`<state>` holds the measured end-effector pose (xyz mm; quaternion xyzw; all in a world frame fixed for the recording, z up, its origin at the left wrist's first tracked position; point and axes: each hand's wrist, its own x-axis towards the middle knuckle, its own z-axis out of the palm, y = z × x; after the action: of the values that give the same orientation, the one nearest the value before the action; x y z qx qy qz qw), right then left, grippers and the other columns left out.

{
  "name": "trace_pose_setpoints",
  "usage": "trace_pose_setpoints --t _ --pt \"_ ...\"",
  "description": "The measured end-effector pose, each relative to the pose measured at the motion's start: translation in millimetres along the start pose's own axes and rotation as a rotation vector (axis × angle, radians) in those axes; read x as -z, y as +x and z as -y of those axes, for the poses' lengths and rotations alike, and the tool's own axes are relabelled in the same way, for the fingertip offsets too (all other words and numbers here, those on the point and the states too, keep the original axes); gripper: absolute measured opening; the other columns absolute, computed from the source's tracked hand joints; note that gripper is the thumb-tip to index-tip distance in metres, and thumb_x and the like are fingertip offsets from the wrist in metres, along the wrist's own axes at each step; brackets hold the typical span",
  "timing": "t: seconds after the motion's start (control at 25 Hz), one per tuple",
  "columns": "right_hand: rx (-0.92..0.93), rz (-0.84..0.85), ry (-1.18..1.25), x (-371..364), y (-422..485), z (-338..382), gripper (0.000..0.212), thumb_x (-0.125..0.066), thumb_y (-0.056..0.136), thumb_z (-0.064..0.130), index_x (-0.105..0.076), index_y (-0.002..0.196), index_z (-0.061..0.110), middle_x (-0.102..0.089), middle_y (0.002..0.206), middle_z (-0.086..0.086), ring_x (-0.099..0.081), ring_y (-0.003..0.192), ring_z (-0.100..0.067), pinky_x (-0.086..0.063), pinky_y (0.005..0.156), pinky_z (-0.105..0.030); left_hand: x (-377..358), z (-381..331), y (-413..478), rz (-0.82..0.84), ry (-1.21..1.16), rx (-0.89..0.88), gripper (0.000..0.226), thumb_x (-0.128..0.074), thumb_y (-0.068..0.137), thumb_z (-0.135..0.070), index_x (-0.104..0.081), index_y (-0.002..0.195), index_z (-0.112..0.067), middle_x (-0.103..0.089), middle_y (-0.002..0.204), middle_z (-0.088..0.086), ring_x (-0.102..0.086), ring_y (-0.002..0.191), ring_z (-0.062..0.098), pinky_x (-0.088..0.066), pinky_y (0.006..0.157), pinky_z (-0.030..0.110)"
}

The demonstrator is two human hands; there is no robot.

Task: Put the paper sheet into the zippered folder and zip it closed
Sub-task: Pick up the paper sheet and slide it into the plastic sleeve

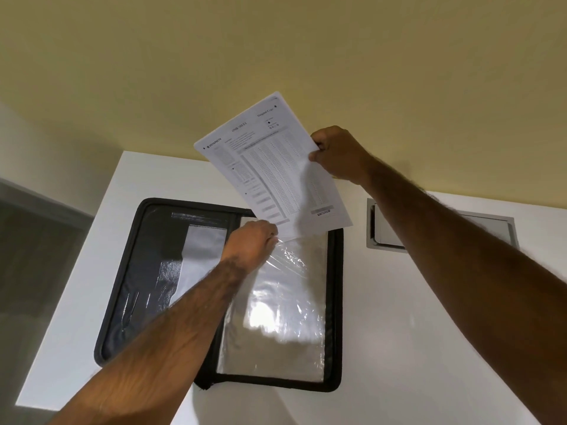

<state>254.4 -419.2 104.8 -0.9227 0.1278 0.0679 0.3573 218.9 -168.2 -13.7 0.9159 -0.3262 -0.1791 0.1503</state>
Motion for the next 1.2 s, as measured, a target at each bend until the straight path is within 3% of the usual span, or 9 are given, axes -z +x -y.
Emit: trace_pose_setpoints --t 0.16,0.28,0.4,0.52,0.68,0.8,0.88,1.04,1.2 --pt "-0.008 0.029 0.053 -10.8 5.6 0.9 0.017 -0.06 0.089 0.002 -0.062 0.096 -0.013 -0.054 0.086 -0.011 -0.049 0.076 -0.021 -0.035 0.057 -0.023 -4.5 -19.9 3.5 0.01 0.033 -0.058 0.03 -0.049 0.1 -0.049 -0.065 0.089 -0.027 -0.059 0.083 -0.01 -0.06 0.079 0.014 -0.052 0.064 0.032" --pt "-0.035 0.04 0.135 -15.5 9.1 0.2 0.016 -0.06 0.09 0.003 -0.066 0.101 -0.008 -0.059 0.087 -0.009 -0.05 0.067 -0.017 -0.039 0.053 -0.021 -7.1 -42.9 8.4 0.017 0.024 -0.092 0.027 -0.048 0.101 -0.041 -0.07 0.097 -0.025 -0.064 0.092 -0.006 -0.064 0.085 0.019 -0.054 0.068 0.034" --pt "-0.06 0.031 0.197 -21.6 11.9 -0.7 0.02 -0.06 0.09 0.004 -0.069 0.107 -0.002 -0.068 0.092 -0.01 -0.052 0.06 -0.009 -0.04 0.045 -0.011 -7.6 -64.7 9.0 -0.045 -0.027 -0.1 0.025 -0.052 0.1 -0.033 -0.073 0.101 -0.019 -0.069 0.1 -0.004 -0.067 0.088 0.022 -0.057 0.071 0.037" --pt "-0.084 0.024 0.216 -27.4 13.7 -1.6 0.023 -0.06 0.09 0.005 -0.068 0.11 -0.003 -0.072 0.109 -0.018 -0.058 0.072 -0.017 -0.045 0.057 -0.023 -10.5 -76.7 8.3 -0.1 -0.023 -0.126 0.025 -0.052 0.101 -0.029 -0.073 0.102 -0.015 -0.069 0.1 -0.001 -0.066 0.086 0.026 -0.056 0.07 0.038" --pt "-0.086 0.023 0.251 -30.1 14.5 -3.3 0.022 -0.061 0.09 0.005 -0.07 0.11 0.0 -0.073 0.109 -0.016 -0.062 0.07 -0.018 -0.046 0.055 -0.023 -13.9 -90.2 8.0 -0.149 -0.081 0.0 0.028 -0.048 0.102 -0.029 -0.069 0.097 -0.011 -0.058 0.096 0.0 -0.059 0.079 0.023 -0.053 0.066 0.034" --pt "-0.11 0.011 0.261 -32.3 14.0 -6.9 0.024 -0.06 0.091 0.004 -0.068 0.111 -0.003 -0.071 0.114 -0.022 -0.069 0.095 -0.039 -0.059 0.069 -0.045 -10.6 -101.9 6.3 -0.219 -0.122 -0.01 0.027 -0.054 0.101 -0.025 -0.074 0.092 -0.009 -0.062 0.095 0.002 -0.061 0.079 0.021 -0.056 0.067 0.033" --pt "-0.129 0.003 0.272 -34.0 12.4 -10.3 0.023 -0.059 0.09 0.003 -0.067 0.11 -0.005 -0.07 0.114 -0.025 -0.067 0.1 -0.044 -0.059 0.077 -0.052 -6.9 -105.4 7.3 -0.224 -0.158 0.0 0.024 -0.057 0.1 -0.024 -0.075 0.092 -0.009 -0.065 0.097 0.002 -0.062 0.082 0.019 -0.056 0.07 0.031" --pt "-0.149 -0.012 0.281 -37.2 9.3 -14.9 0.024 -0.059 0.091 0.003 -0.068 0.112 -0.004 -0.072 0.111 -0.02 -0.07 0.098 -0.04 -0.061 0.078 -0.055 -0.9 -107.6 12.6 -0.209 -0.21 0.034 0.023 -0.057 0.1 -0.025 -0.074 0.094 -0.011 -0.067 0.098 0.0 -0.064 0.087 0.015 -0.051 0.075 0.023" --pt "-0.149 -0.008 0.29 -38.0 10.2 -12.6 0.023 -0.059 0.092 0.002 -0.067 0.111 -0.007 -0.072 0.111 -0.021 -0.071 0.096 -0.04 -0.062 0.075 -0.055 1.2 -114.9 11.5 -0.215 -0.154 0.119 0.022 -0.053 0.101 -0.023 -0.069 0.095 -0.008 -0.062 0.096 0.002 -0.06 0.083 0.016 -0.051 0.07 0.025"
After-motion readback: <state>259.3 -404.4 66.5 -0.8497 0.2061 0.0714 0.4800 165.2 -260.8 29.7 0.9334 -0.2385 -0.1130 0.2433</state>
